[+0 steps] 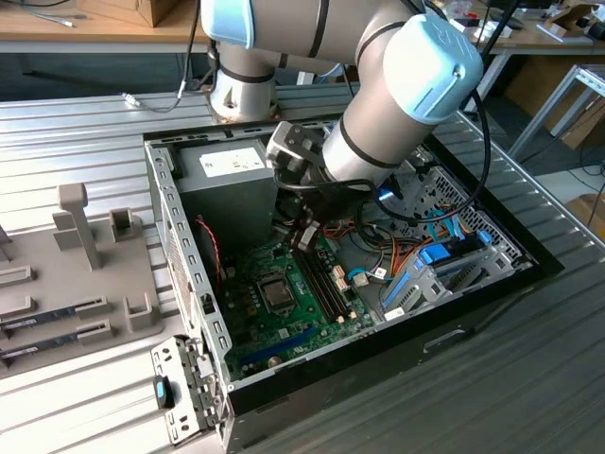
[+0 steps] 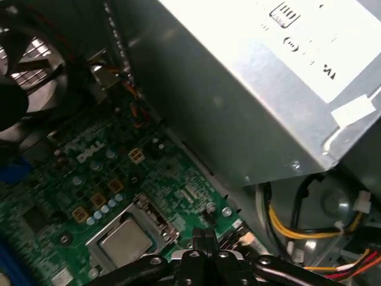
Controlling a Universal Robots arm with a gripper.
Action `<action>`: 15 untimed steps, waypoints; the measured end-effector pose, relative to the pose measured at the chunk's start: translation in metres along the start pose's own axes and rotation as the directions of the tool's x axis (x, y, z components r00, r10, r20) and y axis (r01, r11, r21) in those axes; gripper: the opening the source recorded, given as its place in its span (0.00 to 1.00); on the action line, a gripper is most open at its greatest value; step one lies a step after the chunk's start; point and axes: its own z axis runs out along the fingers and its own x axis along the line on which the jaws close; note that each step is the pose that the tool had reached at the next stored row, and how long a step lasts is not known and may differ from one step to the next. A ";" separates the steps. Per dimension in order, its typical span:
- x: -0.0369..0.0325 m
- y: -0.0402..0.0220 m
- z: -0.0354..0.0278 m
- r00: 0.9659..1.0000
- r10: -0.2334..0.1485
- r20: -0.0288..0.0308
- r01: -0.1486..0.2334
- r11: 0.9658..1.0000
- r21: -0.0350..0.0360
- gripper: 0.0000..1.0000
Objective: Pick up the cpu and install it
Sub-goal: 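Install the first cpu locking lever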
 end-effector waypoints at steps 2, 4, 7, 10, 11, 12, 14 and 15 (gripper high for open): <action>0.0000 0.0000 0.0000 0.999 -0.004 -0.037 0.005 1.000 0.030 0.11; 0.0000 0.0000 0.0001 0.998 -0.033 -0.046 0.034 0.999 0.031 0.11; 0.0000 0.0000 0.0000 0.993 -0.102 -0.061 0.104 0.994 0.028 0.11; 0.0000 0.0000 0.0000 0.983 -0.166 -0.074 0.168 0.986 0.024 0.11; 0.0000 0.0000 0.0000 0.979 -0.187 -0.079 0.189 0.982 0.023 0.11; 0.0000 0.0000 0.0000 0.975 -0.205 -0.083 0.207 0.978 0.021 0.11; 0.0000 0.0000 0.0000 0.961 -0.259 -0.094 0.261 0.965 0.017 0.11; 0.0000 0.0000 0.0000 0.957 -0.273 -0.097 0.276 0.961 0.015 0.11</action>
